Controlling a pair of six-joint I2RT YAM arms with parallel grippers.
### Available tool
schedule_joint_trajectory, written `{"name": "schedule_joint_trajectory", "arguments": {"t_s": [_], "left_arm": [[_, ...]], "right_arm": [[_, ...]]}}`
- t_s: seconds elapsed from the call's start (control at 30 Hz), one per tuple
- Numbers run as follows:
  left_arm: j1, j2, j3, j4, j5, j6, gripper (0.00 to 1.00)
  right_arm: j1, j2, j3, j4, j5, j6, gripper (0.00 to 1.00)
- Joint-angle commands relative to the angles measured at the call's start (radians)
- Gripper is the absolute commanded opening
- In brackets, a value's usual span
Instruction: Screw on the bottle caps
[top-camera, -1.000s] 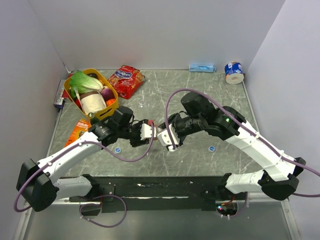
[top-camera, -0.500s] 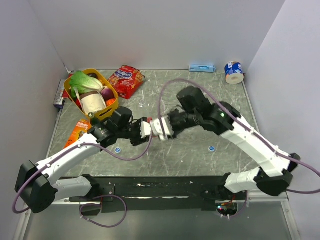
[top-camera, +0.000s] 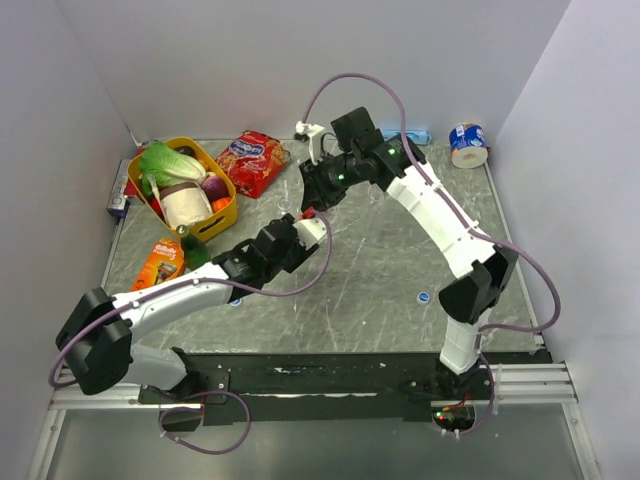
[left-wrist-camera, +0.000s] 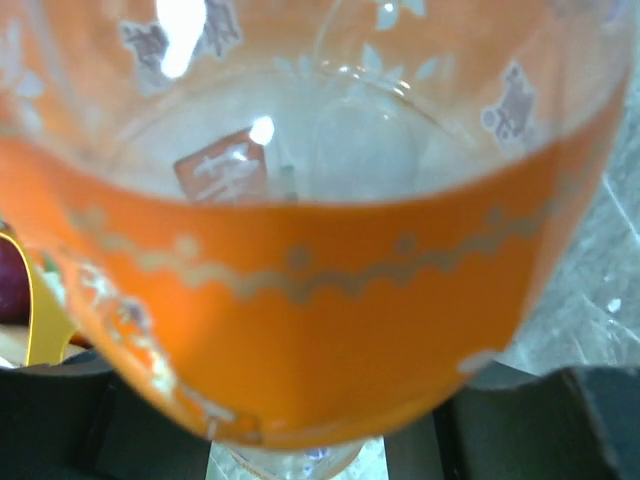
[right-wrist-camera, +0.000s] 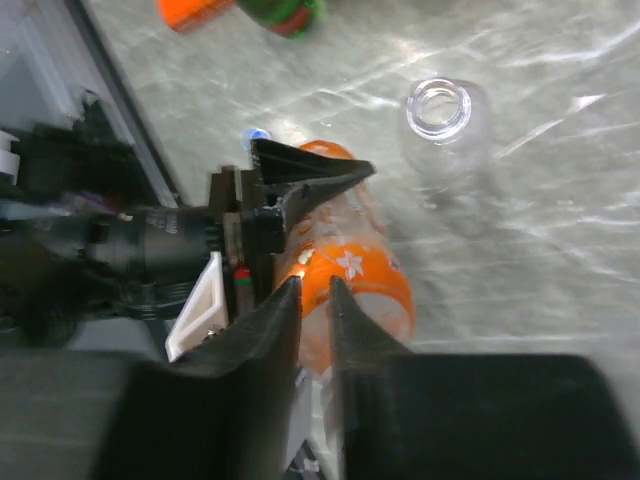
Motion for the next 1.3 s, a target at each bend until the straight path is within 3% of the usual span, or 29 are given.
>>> {"name": "schedule_joint_trajectory", "arguments": {"t_s": [0.0, 0.13, 0.27, 0.4, 0.53, 1.03, 1.27], "left_arm": [[0.035, -0.071, -0.025, 0.156, -0.041, -0.081, 0.01], [0.052, -0.141, -0.112, 0.095, 0.184, -0.028, 0.01], [0.085, -0.215, -0.161, 0.018, 0.539, 0.086, 0.01], [0.113, -0.27, -0.157, -0.081, 0.768, 0.233, 0.01], [0.119, -0.273, -0.143, -0.135, 0.841, 0.291, 0.01], [0.119, -0.267, -0.08, -0.132, 0.885, 0.308, 0.01], [0.119, -0.263, -0.069, -0.117, 0.888, 0.305, 0.01]], "right_arm": [[-0.025, -0.038, 0.156, -0.048, -0.24, 0.136, 0.55], [-0.12, -0.097, 0.203, 0.021, -0.308, 0.01, 0.65], [-0.146, -0.254, -0.043, 0.053, -0.374, -0.267, 0.69], [-0.091, -0.43, -0.289, 0.024, -0.415, -0.668, 0.73], [0.011, -0.548, -0.437, 0.036, -0.271, -0.847, 0.75], [0.119, -0.513, -0.483, 0.096, -0.235, -0.838, 0.69], [0.127, -0.513, -0.491, 0.122, -0.238, -0.792, 0.52]]}}
